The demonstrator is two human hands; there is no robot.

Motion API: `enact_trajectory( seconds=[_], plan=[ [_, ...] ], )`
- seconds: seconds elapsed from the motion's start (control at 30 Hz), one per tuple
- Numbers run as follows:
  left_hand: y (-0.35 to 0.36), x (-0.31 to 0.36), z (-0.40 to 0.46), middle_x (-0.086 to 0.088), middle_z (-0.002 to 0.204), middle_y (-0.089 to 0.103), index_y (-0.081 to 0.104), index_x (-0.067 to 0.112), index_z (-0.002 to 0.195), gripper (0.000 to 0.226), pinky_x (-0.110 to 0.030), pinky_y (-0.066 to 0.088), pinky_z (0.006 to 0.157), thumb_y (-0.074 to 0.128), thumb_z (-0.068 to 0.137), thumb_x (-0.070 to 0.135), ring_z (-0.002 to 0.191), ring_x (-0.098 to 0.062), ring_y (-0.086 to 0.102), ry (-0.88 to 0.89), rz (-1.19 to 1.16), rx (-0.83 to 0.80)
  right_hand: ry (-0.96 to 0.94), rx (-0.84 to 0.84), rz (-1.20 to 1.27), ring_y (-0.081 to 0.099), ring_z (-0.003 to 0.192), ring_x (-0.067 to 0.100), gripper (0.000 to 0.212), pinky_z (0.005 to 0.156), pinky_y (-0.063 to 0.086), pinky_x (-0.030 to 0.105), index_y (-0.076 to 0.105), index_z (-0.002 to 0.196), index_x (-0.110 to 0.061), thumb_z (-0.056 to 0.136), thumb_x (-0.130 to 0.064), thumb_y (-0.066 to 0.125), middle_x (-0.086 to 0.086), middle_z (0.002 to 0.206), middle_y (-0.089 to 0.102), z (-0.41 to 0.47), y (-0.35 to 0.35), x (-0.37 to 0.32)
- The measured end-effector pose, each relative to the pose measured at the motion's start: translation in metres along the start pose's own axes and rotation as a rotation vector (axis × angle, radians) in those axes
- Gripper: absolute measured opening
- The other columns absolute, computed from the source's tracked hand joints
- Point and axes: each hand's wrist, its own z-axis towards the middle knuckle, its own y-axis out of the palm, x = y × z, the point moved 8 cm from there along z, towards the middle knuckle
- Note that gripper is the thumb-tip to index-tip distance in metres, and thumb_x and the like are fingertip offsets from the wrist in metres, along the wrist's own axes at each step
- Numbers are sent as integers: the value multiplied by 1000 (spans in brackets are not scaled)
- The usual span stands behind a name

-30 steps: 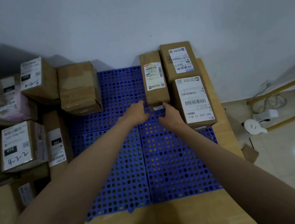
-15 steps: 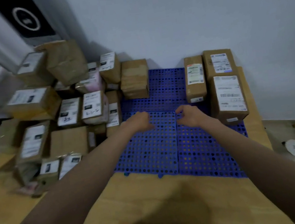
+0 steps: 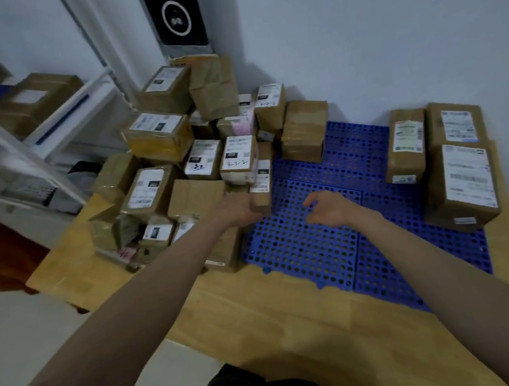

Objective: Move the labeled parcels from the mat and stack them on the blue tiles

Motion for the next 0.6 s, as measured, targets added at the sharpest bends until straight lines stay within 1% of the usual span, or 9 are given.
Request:
enact_trajectory(
  seconds=[0.07,0.13,0.17,0.23,0.3,0.43,0.5,0.57,0.6],
  plan=[
    [-3,-25,-10,-8,93,55,57,13,95,25,-33,42,72,61,93,38,88,-22,57,-40,3,36,-10,-21,-3,55,104,24,43,85,45,31,49,137,-15,96,-20,62,9,146,43,7,11,-15],
    [-6,-51,-16,-7,95,59,60,10,101,32,-33,44,75,62,91,40,97,-26,60,-76,-5,65,-21,-23,12,59,97,18,43,77,45,28,50,136,-17,96,-23,62,7,143,46,14,20,-32],
    [-8,-66,-18,-7,99,60,60,9,106,36,-33,44,76,62,91,42,99,-26,59,-100,-24,75,-26,-26,24,59,99,19,43,76,46,27,50,137,-18,96,-23,62,7,142,47,18,26,-41],
    [-12,-96,-20,-7,109,58,56,10,117,44,-33,44,79,62,89,44,101,-24,56,-150,-62,98,-26,-27,37,56,116,26,45,83,46,27,49,138,-18,95,-25,63,8,142,47,26,36,-58],
    [-17,-125,-21,-8,119,57,53,11,121,47,-33,47,82,64,88,42,104,-24,55,-192,-54,140,-11,-26,61,54,120,27,49,85,47,28,47,140,-18,95,-25,62,8,142,47,35,47,-74],
    [-25,-171,-13,-14,141,40,38,7,138,68,-40,48,91,66,85,39,117,-32,52,-255,-64,173,21,-20,139,54,120,25,59,82,48,27,40,146,-14,94,-26,63,8,143,47,52,71,-101],
    [-27,-187,-6,-16,150,27,28,4,144,79,-47,47,96,68,84,36,124,-36,47,-272,-65,168,36,6,199,51,124,25,64,90,49,28,36,148,-11,92,-25,66,10,145,46,61,80,-113],
    [-29,-200,2,-17,153,21,25,2,144,83,-46,47,97,71,82,32,124,-37,48,-283,-74,176,60,30,237,51,125,26,69,101,47,34,33,149,-8,91,-25,67,12,144,46,69,90,-124],
    [-29,-206,6,-18,152,22,25,1,144,84,-44,47,96,73,82,31,124,-37,48,-284,-73,176,69,40,251,52,123,27,69,102,47,37,33,148,-6,91,-24,67,13,142,47,72,95,-129]
  ],
)
